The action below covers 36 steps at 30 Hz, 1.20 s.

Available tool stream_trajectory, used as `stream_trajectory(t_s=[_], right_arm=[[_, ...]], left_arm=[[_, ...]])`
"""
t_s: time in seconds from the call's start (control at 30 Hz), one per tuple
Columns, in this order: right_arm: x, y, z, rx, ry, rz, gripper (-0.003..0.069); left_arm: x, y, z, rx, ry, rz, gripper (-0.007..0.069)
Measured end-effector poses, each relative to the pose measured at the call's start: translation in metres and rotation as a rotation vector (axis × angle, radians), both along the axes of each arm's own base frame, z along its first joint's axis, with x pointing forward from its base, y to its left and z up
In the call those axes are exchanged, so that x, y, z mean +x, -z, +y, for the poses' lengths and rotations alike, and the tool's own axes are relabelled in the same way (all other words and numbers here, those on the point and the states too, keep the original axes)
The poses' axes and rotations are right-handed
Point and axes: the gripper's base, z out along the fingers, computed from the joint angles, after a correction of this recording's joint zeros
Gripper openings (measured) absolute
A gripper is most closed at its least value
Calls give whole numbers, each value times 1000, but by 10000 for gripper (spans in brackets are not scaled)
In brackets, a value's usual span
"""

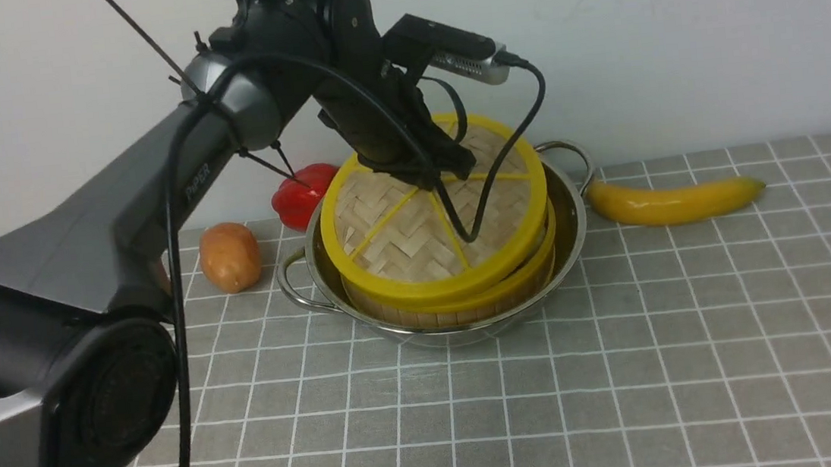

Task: Place the steamer in the pot on the grey tablecloth, and put the lid on the steamer.
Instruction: 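Place the yellow bamboo steamer lid onto the steamer in the pot with the left gripper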

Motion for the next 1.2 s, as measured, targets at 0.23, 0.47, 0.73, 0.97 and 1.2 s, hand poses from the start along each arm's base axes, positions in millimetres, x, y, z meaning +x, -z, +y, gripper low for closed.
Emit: stream_trajectory(t_s=[0.23,0.47,0.73,0.97,1.2], right_arm=[[0,0,0,0,0,0,252],[0,0,0,1,0,0,252],[0,0,0,1,0,0,252],[0,0,0,2,0,0,252],[0,0,0,3,1,-2,252]], left_arm=[[2,1,-1,-8,-1,-18,116],[7,17,-4,-8,-2,-1,116],[7,17,-5,-22,-1,2,116],[7,18,-7,-38,3,5,116],[8,18,-8,-43,6,-4,116]])
